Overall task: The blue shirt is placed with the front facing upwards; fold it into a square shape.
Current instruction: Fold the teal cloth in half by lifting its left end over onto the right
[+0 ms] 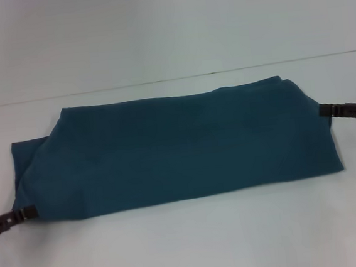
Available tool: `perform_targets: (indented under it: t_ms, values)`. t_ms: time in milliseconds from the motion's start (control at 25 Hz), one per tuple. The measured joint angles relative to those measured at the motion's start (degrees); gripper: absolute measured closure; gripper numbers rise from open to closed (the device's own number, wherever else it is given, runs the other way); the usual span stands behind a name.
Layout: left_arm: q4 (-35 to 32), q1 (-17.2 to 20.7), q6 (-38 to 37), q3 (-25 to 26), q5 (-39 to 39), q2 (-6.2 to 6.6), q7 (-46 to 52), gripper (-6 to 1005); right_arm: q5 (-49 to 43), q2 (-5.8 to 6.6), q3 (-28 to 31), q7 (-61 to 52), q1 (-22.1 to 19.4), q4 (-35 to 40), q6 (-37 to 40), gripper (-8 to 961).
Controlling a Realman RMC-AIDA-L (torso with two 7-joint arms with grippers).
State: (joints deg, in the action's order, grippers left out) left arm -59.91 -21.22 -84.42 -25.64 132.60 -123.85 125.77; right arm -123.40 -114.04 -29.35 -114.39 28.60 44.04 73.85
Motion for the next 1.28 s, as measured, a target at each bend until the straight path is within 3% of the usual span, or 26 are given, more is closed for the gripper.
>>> perform_targets:
  t_ms: [320, 760, 1280]
  values:
    - [4.03, -1.19, -0.97, -0.27, 2.02, 0.23, -0.07, 45, 0.00, 0.23, 0.09, -0.15, -0.04, 0.00, -0.03, 28]
    - [11.75, -5.98, 6.44, -1.44, 4.14, 1.94, -0.05, 44, 0.00, 0.32, 0.09, -0.44, -0.17, 0.00, -0.03, 30]
    - [12.63, -7.89, 9.53, -2.04, 6.68, 2.60, 1.61, 45, 0.12, 1.00, 0.27, -1.09, -0.47, 0.00, -0.02, 32]
